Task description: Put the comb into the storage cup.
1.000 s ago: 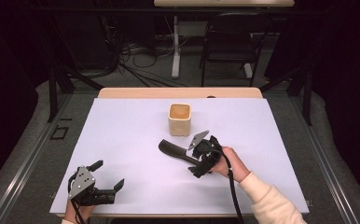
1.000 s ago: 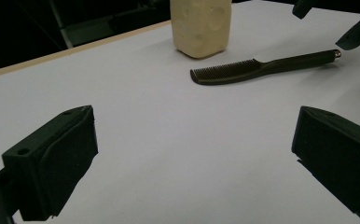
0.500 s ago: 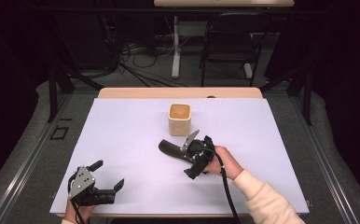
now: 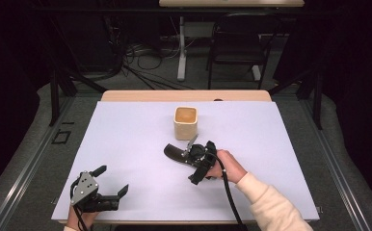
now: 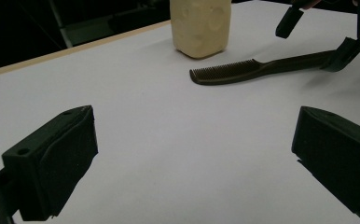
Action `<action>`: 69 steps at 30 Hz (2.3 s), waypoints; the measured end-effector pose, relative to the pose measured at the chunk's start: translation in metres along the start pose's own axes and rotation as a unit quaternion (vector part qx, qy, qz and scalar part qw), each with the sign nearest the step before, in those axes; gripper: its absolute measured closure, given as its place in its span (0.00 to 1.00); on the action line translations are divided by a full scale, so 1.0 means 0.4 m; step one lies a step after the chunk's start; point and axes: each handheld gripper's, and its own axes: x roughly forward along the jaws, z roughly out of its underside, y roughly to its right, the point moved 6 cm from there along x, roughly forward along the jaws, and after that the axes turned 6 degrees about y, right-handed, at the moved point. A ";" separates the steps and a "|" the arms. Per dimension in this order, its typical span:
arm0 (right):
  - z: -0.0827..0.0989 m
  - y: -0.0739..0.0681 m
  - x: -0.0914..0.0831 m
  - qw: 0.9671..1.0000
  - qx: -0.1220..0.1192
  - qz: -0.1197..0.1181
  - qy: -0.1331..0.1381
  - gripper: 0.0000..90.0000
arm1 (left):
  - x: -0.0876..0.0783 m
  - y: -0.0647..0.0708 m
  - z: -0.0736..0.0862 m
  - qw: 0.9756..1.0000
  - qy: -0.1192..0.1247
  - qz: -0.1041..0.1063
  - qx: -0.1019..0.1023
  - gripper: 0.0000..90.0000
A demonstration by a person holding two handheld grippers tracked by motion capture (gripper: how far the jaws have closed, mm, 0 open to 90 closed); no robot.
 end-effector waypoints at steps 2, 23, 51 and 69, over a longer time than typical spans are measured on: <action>-0.001 0.001 0.002 1.000 -0.004 -0.002 -0.001 0.02 | 0.000 0.000 0.000 1.000 0.000 0.000 0.000 0.00; -0.029 0.027 0.039 0.998 0.022 0.014 -0.050 0.65 | 0.000 0.001 0.000 1.000 -0.001 0.002 0.001 0.00; -0.029 0.037 0.061 0.995 0.062 0.014 -0.072 0.79 | 0.001 0.001 0.001 1.000 -0.003 0.002 0.001 0.00; -0.031 0.030 0.032 0.997 0.059 0.011 -0.047 0.80 | 0.001 0.001 0.001 1.000 -0.002 0.002 0.000 0.00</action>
